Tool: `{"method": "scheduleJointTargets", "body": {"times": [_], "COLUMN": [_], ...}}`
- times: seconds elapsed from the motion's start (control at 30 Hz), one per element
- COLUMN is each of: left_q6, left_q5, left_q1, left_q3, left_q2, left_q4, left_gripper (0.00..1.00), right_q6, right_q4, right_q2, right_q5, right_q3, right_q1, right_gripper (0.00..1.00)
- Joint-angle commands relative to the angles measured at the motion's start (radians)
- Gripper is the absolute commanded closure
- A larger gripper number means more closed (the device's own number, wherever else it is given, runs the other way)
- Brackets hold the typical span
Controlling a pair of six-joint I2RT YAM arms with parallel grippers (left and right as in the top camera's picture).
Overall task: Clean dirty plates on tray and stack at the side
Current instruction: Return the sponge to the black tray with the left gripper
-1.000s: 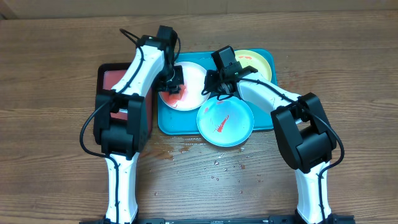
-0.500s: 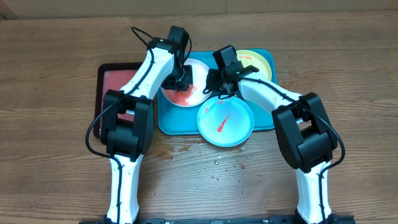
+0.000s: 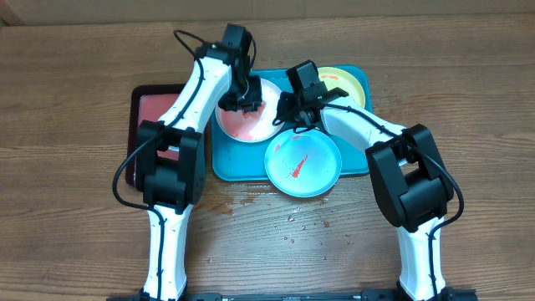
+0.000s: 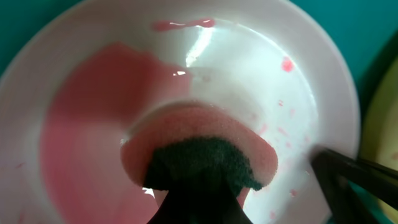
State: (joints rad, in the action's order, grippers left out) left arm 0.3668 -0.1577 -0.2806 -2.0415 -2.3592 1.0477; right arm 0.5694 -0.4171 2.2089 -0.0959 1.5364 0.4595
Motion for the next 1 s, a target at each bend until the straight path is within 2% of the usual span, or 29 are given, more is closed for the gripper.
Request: {"method": "scheduleJointTargets", "body": {"times": [0.0,0.17,0.4,0.7,0.83,0.97], "left_q6": [-0.042,-0.103,-0.105,-0.154,-0.192,-0.222], "left_q5": [0.013,0.076,0.27,0.213,0.211,0.175], "left_q1": [0.003,0.009,0.074,0.243,0.284,0.314], "left_q3": [-0.159,-0.266,-0.268,-0.262,-0.23,-0.114], "left_q2": [0.026,0.075,0.166,0.188,0.188,0.188], "left_q4": [0.072,0.211,0.379,0.497,0.481,0.43], "left_gripper": [0.96,0.96,0.95,0.95,0.96,0.96], "right_q6": [0.003,0.002,-0.002,-0.023,-0.028,-0.051], "right_q4": [-0.013,-0.02,-0.039,-0.051,-0.075,-0.091], "right_q2": [0.009,0.007,-0.021,-0.079,-0.103,-0.124], "right_q5": [-0.026,-0.029,-0.028,-0.028,-0.027,-0.026], "right_q3": [0.014,0.015,0.016,0.016,0.017,0.017], "right_q1": [0.011,0.011,0.011,0.003,-0.001,-0.005], "right_gripper": [0.96,0.96,0.96,0.96,0.96,0.96]}}
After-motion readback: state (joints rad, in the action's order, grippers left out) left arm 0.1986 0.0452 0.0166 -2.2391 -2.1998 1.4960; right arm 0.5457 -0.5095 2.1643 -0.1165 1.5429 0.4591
